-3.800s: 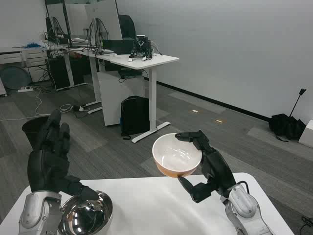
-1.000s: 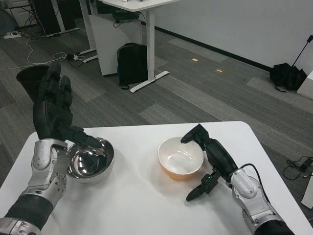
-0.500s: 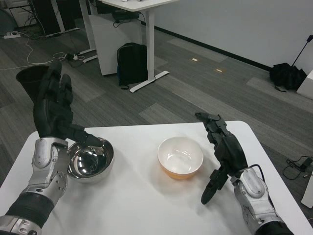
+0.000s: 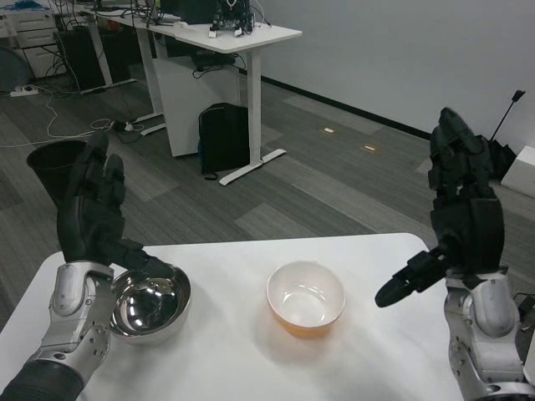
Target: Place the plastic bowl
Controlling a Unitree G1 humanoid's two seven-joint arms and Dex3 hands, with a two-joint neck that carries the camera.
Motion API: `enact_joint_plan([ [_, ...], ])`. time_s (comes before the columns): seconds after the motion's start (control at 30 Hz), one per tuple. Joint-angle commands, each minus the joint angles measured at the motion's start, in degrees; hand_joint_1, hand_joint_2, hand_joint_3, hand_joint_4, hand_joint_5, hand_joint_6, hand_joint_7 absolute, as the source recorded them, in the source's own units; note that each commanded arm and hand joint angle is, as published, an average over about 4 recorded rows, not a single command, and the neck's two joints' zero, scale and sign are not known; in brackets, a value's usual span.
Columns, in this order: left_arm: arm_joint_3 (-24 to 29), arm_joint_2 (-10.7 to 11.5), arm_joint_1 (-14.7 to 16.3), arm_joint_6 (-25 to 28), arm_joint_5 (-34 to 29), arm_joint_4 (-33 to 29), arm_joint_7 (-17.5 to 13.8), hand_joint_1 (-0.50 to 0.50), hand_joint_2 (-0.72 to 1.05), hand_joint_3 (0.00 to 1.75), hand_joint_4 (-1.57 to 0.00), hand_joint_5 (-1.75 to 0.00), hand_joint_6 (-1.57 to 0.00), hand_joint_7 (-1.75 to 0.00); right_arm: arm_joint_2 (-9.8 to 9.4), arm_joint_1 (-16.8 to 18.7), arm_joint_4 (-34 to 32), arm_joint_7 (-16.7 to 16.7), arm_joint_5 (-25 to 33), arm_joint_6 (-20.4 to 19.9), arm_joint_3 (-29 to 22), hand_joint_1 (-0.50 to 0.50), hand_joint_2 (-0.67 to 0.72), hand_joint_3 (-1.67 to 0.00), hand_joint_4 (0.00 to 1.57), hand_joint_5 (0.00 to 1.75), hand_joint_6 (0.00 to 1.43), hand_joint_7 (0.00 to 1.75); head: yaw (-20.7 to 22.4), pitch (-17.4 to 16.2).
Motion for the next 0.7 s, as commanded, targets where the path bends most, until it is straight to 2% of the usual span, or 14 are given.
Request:
enact_joint_plan([
  [0.03, 0.1, 0.2, 0.0, 0.0, -0.3, 0.2, -0.5, -0.39, -0.48, 0.0, -0.34, 0.0, -0.35, 0.0, -0.84, -3.1, -1.2, -1.0, -0.8, -0.7, 0.0, -0.46, 0.6, 0.0, 0.0, 0.0, 0.0, 0.0, 0.6, 1.9],
  [0.23, 1.1, 0.2, 1.0, -0.2, -0.2, -0.4, -0.5, -0.39, -0.5, 0.0, -0.32, 0.0, -0.34, 0.0, -1.17, -6.4, 0.2, -2.0, -1.2, -1.2, 3.4, -0.46, 0.6, 0.0, 0.0, 0.0, 0.0, 0.0, 2.1, 4.8],
  [0.47, 1.5, 0.2, 1.3, -0.5, -0.2, -0.7, -0.5, -0.39, -0.55, 0.0, -0.3, 0.0, -0.34, 0.0, -1.28, -8.1, 1.4, -2.4, -1.5, -1.2, 6.3, -0.46, 0.6, 0.0, 0.0, 0.0, 0.0, 0.0, 2.5, 5.3],
  [0.6, 1.5, 0.2, 1.4, -0.6, -0.2, -1.4, -0.5, -0.39, -0.46, 0.02, -0.3, 0.0, -0.35, 0.0, -1.39, -8.7, 2.6, -2.4, -1.5, -1.2, 8.7, -0.46, 0.6, 0.0, 0.0, 0.0, 0.0, 0.0, 2.6, 5.7],
  [0.7, 1.7, 0.2, 1.5, -0.7, -0.2, -1.8, -0.5, -0.39, -0.52, 0.0, -0.31, 0.0, -0.35, 0.0, -1.44, -8.8, 3.0, -2.4, -1.5, -1.2, 9.3, -0.46, 0.6, 0.0, 0.0, 0.0, 0.0, 0.0, 2.7, 6.3],
])
